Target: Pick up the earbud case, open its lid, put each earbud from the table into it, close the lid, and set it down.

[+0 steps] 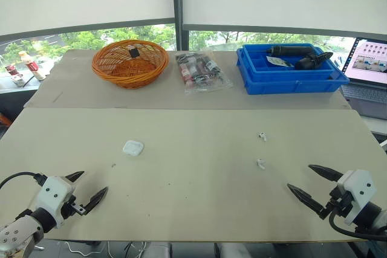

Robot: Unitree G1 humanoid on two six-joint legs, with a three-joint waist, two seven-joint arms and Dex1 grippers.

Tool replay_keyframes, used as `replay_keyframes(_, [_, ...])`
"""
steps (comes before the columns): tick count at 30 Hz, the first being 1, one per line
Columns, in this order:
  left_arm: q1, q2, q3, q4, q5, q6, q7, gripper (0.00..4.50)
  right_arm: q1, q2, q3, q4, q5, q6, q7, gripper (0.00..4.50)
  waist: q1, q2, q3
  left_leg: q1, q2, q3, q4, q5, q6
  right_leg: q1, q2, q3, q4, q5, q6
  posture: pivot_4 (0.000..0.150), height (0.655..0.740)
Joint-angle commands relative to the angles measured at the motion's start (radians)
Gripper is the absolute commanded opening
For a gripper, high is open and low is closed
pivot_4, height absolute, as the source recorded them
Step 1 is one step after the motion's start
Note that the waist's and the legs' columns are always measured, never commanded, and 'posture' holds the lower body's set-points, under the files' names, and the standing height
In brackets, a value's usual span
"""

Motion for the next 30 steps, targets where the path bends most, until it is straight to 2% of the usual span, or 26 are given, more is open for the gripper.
replay_keyframes(1, [0.001, -0.002, 0.003, -0.004, 0.009, -0.005, 0.002, 4.50, 0.002, 0.005, -0.029, -0.007, 0.006, -0.005, -0.001, 4.44, 0.000, 0.000, 0.000, 0.000, 0.000, 0.000, 0.000, 0.000, 0.000, 0.000, 0.000, 0.000, 0.000, 0.000, 0.000, 0.150, 0.7303])
replay_keyframes(4, [0.002, -0.003, -0.010, -0.002, 0.029, -0.004, 0.005, 4.50, 0.005, 0.009, -0.025, 0.005, 0.000, -0.017, 0.005, 4.44, 0.001, 0.000, 0.000, 0.000, 0.000, 0.000, 0.000, 0.000, 0.000, 0.000, 0.000, 0.000, 0.000, 0.000, 0.000, 0.150, 0.7303])
replay_keyframes(16, [0.017, 0.003, -0.009, -0.042, -0.028, -0.024, -0.100, 4.50, 0.013, 0.017, -0.029, 0.028, -0.013, -0.048, 0.022, 4.44, 0.000, 0.000, 0.000, 0.000, 0.000, 0.000, 0.000, 0.000, 0.000, 0.000, 0.000, 0.000, 0.000, 0.000, 0.000, 0.150, 0.7303])
replay_keyframes(20, [0.000, -0.003, 0.009, -0.059, -0.149, 0.049, -0.167, 4.50, 0.024, 0.017, -0.026, 0.025, -0.015, -0.062, 0.036, 4.44, 0.001, 0.000, 0.000, 0.000, 0.000, 0.000, 0.000, 0.000, 0.000, 0.000, 0.000, 0.000, 0.000, 0.000, 0.000, 0.150, 0.7303])
replay_keyframes(27, [-0.024, -0.042, -0.020, -0.131, -0.161, 0.153, -0.082, 4.50, 0.010, 0.009, -0.011, -0.018, -0.003, -0.039, 0.037, 4.44, 0.000, 0.000, 0.000, 0.000, 0.000, 0.000, 0.000, 0.000, 0.000, 0.000, 0.000, 0.000, 0.000, 0.000, 0.000, 0.150, 0.7303])
replay_keyframes(30, [-0.080, -0.063, -0.056, -0.157, -0.109, 0.252, 0.041, 4.50, -0.042, -0.018, 0.027, -0.093, 0.037, 0.038, 0.037, 4.44, 0.000, 0.000, 0.000, 0.000, 0.000, 0.000, 0.000, 0.000, 0.000, 0.000, 0.000, 0.000, 0.001, 0.000, 0.000, 0.150, 0.7303])
